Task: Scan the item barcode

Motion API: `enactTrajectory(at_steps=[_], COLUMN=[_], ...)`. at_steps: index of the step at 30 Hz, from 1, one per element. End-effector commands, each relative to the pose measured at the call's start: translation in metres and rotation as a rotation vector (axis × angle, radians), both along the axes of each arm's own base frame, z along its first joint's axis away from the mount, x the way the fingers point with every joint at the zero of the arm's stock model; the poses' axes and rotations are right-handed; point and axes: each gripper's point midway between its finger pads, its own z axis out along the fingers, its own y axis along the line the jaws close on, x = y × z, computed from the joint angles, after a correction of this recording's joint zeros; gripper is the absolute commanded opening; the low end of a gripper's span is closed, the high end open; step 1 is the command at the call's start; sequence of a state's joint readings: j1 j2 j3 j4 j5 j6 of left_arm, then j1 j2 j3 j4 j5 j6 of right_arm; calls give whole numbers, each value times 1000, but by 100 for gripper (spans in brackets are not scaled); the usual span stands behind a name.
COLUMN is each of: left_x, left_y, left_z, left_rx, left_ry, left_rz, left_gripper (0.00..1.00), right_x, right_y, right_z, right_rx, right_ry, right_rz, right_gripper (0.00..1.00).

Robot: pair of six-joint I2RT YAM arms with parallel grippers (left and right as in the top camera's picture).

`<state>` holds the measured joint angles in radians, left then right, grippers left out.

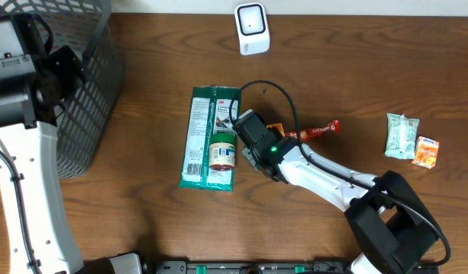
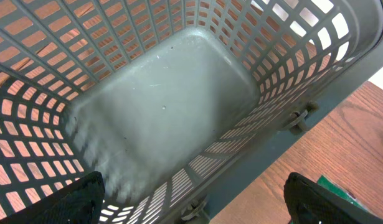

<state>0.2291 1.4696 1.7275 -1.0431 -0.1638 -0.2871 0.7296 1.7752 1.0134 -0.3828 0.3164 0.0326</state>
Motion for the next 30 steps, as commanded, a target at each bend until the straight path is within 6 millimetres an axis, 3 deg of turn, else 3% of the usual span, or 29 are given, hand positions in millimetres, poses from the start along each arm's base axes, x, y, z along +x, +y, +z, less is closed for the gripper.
enactTrajectory(at_steps=[1, 10, 11, 15, 16, 22, 30], left_x=[-1, -1, -1, -1, -1, -1, -1], left_y=[4, 4, 4, 4, 4, 4, 4], left_z=[2, 2, 2, 2, 2, 2, 2], left_rx=[16, 16, 16, 16, 16, 16, 16], left_ry=[1, 1, 1, 1, 1, 1, 1], left_rz=[7, 7, 7, 7, 7, 7, 7], left_gripper=[92, 93, 93, 92, 92, 93, 92], right_x=[9, 3, 1, -11, -11, -8, -4], right_y=[-3, -21, -22, -15, -14, 0, 12], right_z=[10, -30, -35, -48, -47, -25, 37], right_rx=[-15, -116, -121, -77, -68, 21, 194], right_ry=[-47, 10, 21, 100, 103, 84, 24], right_rz=[-38, -112, -118, -115, -113, -101, -88], right_gripper=[37, 42, 39, 1, 1, 1, 1])
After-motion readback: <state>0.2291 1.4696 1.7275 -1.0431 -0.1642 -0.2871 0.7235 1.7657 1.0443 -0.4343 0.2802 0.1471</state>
